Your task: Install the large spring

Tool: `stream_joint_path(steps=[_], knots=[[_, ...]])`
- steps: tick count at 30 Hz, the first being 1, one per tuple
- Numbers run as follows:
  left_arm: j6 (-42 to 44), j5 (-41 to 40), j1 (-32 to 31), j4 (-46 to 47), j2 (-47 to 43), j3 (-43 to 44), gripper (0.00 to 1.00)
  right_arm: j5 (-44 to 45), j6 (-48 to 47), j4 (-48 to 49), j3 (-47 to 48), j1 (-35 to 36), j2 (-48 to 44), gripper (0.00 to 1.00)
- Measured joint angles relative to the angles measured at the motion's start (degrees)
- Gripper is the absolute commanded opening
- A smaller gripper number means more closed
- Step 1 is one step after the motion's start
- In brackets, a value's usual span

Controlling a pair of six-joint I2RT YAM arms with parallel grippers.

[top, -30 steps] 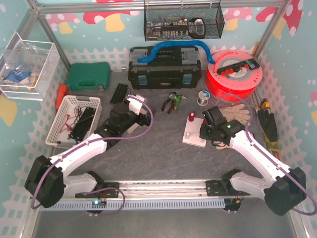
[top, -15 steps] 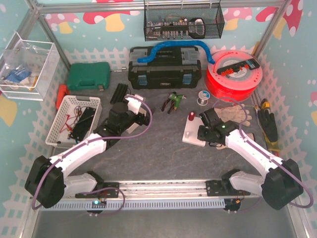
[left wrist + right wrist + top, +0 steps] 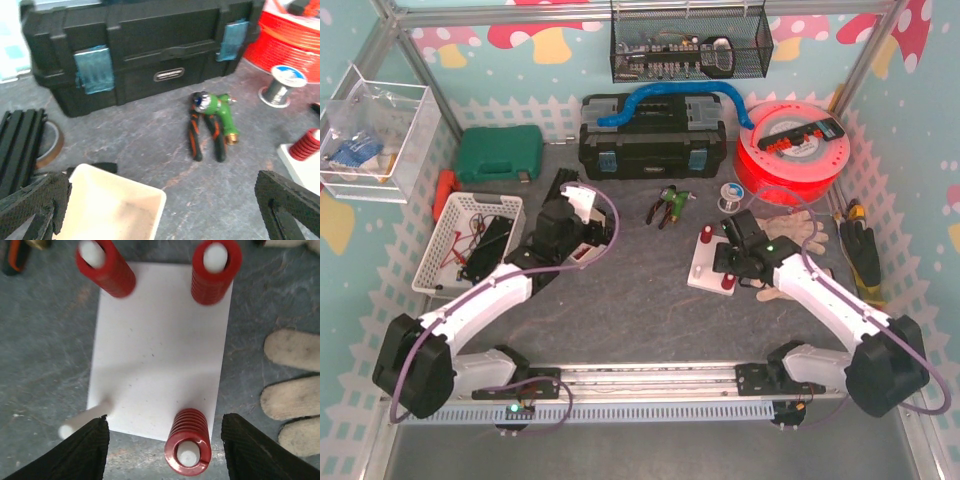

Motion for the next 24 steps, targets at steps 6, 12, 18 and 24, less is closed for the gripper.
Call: stream_joint_path(steps=[6,12,18,24], knots=[[-2.0,2.8,6.6,-7.1,4.5,5.1,0.94,0.4,-0.9,-4.6,5.3,0.0,-5.6,0.71],[0.1,8.4,8.8,-12.1,7.0,5.8,0.66,0.5,-1.8,-9.3,7.5,0.0,-8.9,0.71],[2.6,11.7,8.2,-12.8,9.6,5.8,0.47,0.8,-4.5,-12.7,11.6,0.0,-6.6,0.73],[2.8,12.7,8.2,-14.0,15.0,5.8,0.5,1.4,-7.6,-13.1,17.1,0.0,-4.4,0.74]])
